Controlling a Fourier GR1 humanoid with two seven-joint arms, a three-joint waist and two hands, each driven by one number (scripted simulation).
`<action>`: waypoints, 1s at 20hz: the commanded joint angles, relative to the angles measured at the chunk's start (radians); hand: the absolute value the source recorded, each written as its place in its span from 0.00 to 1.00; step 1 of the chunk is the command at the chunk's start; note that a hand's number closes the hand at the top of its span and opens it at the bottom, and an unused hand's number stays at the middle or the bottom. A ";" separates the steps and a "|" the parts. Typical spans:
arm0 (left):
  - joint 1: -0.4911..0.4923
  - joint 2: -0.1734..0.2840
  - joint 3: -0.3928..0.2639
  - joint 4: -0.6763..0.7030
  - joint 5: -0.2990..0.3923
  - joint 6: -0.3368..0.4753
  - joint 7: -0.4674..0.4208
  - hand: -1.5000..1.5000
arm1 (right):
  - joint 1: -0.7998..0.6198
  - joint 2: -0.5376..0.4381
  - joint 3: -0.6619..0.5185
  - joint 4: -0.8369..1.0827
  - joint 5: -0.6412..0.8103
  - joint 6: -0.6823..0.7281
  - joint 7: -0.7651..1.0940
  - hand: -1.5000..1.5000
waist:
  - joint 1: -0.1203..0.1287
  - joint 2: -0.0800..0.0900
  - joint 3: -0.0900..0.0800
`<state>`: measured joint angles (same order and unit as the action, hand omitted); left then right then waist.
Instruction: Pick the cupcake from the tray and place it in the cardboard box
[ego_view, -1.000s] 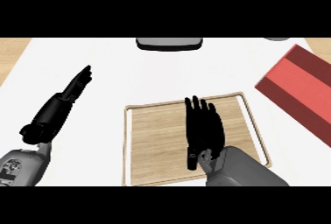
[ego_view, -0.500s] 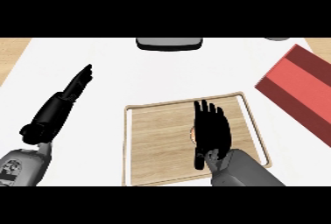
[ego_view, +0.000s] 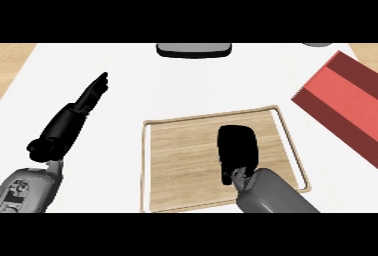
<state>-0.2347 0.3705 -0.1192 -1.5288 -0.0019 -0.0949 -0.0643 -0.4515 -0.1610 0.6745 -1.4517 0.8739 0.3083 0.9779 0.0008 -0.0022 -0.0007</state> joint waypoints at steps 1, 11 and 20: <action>0.011 -0.011 0.021 -0.021 -0.002 -0.015 0.034 0.50 | 0.039 -0.040 0.011 -0.016 0.104 -0.032 -0.026 1.00 | 0.000 0.001 0.001; 0.006 -0.013 0.053 0.001 -0.003 -0.045 -0.009 0.50 | 0.021 -0.186 -0.085 -0.042 -0.032 -0.155 -0.573 1.00 | 0.014 0.008 0.004; 0.035 -0.022 0.057 -0.027 -0.027 -0.046 0.002 0.50 | 0.017 -0.376 -0.225 -0.234 -0.046 -0.205 -0.843 1.00 | -0.007 -0.002 0.001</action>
<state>-0.2213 0.3528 -0.0643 -1.5268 -0.0259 -0.1399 -0.0793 -0.4418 -0.4469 0.5124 -1.5831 0.8401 0.0975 0.2168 -0.0006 -0.0004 0.0008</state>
